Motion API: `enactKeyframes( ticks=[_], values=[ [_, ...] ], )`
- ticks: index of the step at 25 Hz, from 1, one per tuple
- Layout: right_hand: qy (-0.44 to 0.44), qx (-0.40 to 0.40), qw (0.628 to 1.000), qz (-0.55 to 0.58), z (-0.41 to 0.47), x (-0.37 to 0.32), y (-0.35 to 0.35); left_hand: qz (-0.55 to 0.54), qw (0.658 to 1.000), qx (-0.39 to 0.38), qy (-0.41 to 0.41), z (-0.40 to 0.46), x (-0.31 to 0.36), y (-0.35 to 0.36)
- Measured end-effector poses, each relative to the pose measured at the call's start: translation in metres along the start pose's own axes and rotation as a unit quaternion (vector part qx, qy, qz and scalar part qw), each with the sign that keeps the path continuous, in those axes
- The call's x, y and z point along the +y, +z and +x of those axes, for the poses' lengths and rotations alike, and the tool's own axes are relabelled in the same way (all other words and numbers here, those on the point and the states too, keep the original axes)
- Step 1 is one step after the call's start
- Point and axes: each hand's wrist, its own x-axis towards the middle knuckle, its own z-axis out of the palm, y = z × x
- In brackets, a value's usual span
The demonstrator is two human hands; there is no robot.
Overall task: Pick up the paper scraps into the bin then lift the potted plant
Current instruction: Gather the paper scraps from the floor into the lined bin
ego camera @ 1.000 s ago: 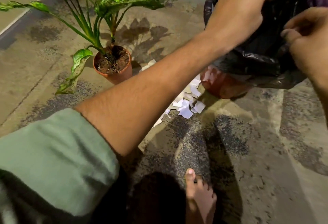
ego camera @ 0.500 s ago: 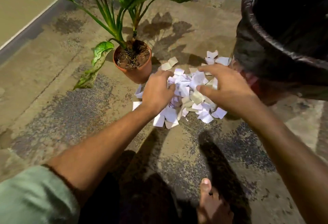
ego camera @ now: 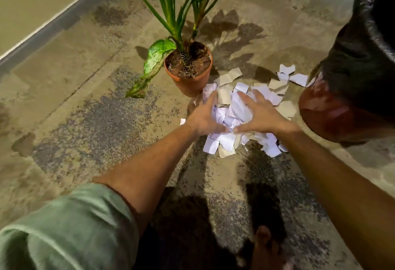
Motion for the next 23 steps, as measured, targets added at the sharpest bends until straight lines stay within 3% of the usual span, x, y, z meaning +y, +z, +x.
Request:
enactKeyframes(
  ticks=[2, 4, 7, 9, 11, 13, 16, 18, 20, 23],
  values=[
    [-0.053, -0.051, 0.995, -0.067, -0.001, -0.014, 0.017, 0.053, 0.996, -0.05, 0.053, -0.003, 0.004, 0.005],
    [-0.092, -0.053, 0.988, -0.11, -0.021, -0.017, 0.031, 0.134, 0.983, -0.109, 0.062, -0.009, 0.003, 0.009],
    [-0.151, -0.049, 0.971, -0.176, -0.062, -0.004, 0.033, 0.273, 0.931, -0.24, 0.043, -0.017, 0.004, 0.008],
    [-0.162, -0.054, 0.961, -0.216, -0.087, 0.0, 0.022, 0.274, 0.896, -0.351, 0.003, -0.023, 0.008, 0.005],
    [-0.143, -0.006, 0.962, -0.232, -0.104, 0.01, 0.007, 0.26, 0.877, -0.404, -0.022, -0.029, 0.015, -0.001],
    [-0.063, 0.012, 0.983, -0.17, -0.121, 0.023, -0.011, 0.282, 0.89, -0.357, 0.01, -0.029, 0.021, -0.009],
    [0.032, 0.016, 0.994, -0.108, -0.14, 0.05, -0.028, 0.246, 0.951, -0.18, 0.056, -0.024, 0.025, -0.017],
    [0.077, -0.011, 0.992, -0.103, -0.147, 0.059, -0.025, 0.223, 0.968, -0.095, 0.068, -0.021, 0.024, -0.012],
    [0.093, -0.025, 0.992, -0.079, -0.147, 0.066, -0.011, 0.204, 0.972, -0.071, 0.094, -0.022, 0.024, 0.004],
    [0.098, -0.001, 0.995, -0.01, -0.144, 0.057, 0.015, 0.133, 0.974, -0.103, 0.153, -0.029, 0.033, 0.043]
  ],
)
